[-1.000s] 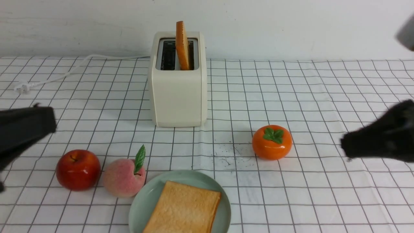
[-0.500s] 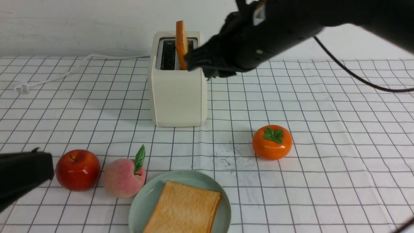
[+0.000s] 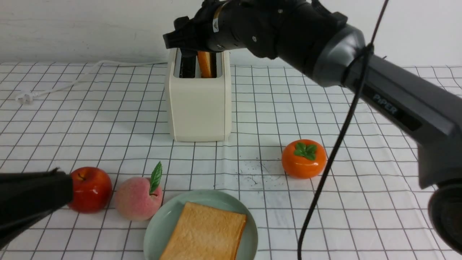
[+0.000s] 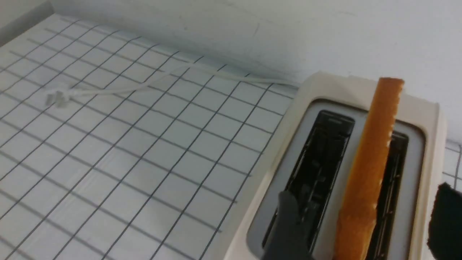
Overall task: Take toasted bread from bread machine on white checkered table place on plate.
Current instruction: 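Grasp the toast slice in the toaster and pull it up out of the slot with the right gripper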
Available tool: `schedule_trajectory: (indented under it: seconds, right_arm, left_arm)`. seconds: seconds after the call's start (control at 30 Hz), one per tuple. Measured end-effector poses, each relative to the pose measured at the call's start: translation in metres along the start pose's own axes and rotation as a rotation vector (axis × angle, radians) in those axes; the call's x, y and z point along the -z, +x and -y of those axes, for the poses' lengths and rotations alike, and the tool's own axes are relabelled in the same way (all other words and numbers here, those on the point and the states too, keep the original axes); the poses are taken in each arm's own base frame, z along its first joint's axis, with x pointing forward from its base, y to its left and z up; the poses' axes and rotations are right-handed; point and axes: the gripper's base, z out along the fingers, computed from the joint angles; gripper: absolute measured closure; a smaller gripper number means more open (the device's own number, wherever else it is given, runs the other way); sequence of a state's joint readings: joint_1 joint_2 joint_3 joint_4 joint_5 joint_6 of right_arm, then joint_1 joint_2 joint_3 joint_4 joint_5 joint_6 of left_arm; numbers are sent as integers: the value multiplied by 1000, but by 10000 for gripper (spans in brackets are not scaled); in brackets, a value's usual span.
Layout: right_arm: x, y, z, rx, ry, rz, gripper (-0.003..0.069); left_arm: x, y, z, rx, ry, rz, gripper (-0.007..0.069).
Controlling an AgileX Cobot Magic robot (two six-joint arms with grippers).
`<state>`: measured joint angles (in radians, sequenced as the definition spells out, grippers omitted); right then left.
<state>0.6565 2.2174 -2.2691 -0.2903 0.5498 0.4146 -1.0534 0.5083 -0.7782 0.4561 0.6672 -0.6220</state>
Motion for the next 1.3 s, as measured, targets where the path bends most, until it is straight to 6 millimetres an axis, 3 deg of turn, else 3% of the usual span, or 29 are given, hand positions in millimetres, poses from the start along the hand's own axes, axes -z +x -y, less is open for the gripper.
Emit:
schedule_trajectory:
  seconds: [0.4, 0.6, 0.7, 1.0, 1.3]
  right_arm:
    - [-33, 20, 9, -24, -8, 59, 284]
    - [-52, 38, 25, -19, 27, 17, 332]
    - [-53, 39, 27, -16, 33, 13, 360]
    - [-53, 36, 27, 20, 35, 44, 531]
    - [-53, 35, 26, 18, 32, 52, 540]
  left_arm:
    - [0, -5, 2, -20, 22, 56, 638]
    - [0, -9, 2, -63, 18, 101, 638]
    - [1, -10, 1, -75, 10, 107, 638]
    - [1, -11, 0, -99, -1, 120, 638]
    - [1, -11, -4, -147, -50, 118, 638]
